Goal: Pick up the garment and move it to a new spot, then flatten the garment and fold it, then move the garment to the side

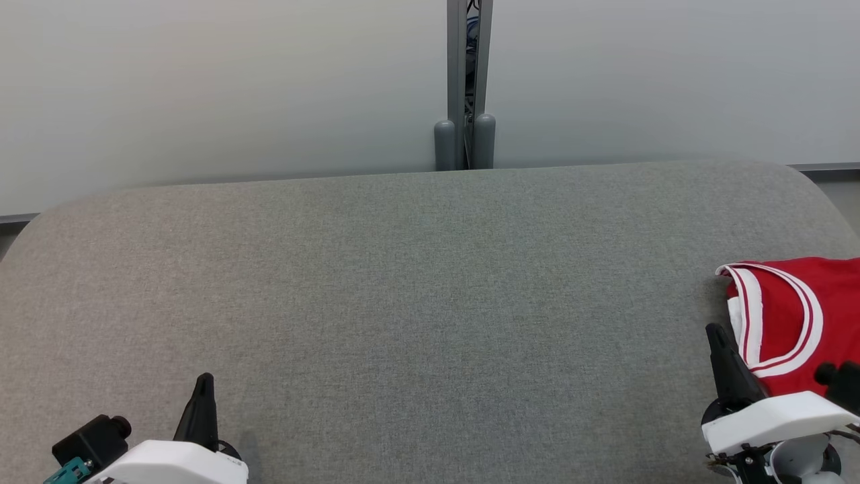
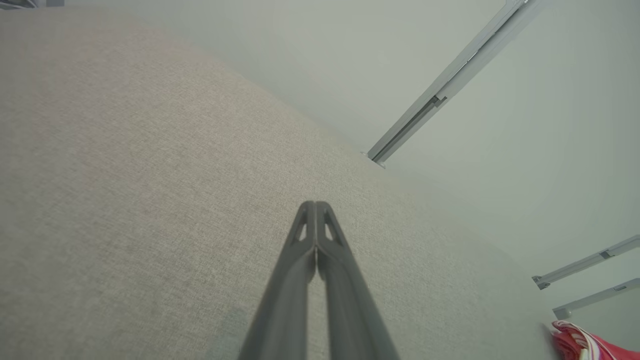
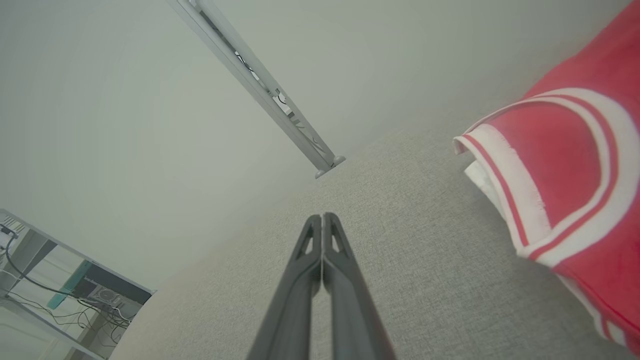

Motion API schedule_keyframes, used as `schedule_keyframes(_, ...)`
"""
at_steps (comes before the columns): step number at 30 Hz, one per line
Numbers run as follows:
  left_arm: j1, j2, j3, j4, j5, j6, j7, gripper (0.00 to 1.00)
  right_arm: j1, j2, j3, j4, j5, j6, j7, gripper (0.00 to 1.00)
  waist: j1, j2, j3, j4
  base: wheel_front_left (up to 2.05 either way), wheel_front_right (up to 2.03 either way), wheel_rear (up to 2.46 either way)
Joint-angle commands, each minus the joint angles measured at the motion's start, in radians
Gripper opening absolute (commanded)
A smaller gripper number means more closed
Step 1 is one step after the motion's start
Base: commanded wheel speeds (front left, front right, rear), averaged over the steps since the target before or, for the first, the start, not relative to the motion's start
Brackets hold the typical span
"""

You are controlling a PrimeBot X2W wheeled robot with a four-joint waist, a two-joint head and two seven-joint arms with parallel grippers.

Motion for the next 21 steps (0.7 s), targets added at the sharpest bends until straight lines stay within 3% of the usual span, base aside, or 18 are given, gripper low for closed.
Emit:
schedule_keyframes(1, -0.037, 0.003, 0.018, -0.008, -0.022, -0.011, 0.004, 0.00, -0.032, -0.009, -0.005, -0.009, 0.027, 0.000, 0.008, 0.00, 0.0000, 0.0000, 0.000, 0.000, 0.00, 0.00, 0.00)
schedule_keyframes(21, -0.079, -0.050, 0.110, 0.021, -0.217, -0.100, 0.062, 0.00, -0.070, -0.013, -0.029, 0.024, 0.288, 0.000, 0.056, 0.00, 0.0000, 0.0000, 0.005, 0.010, 0.00, 0.00, 0.00)
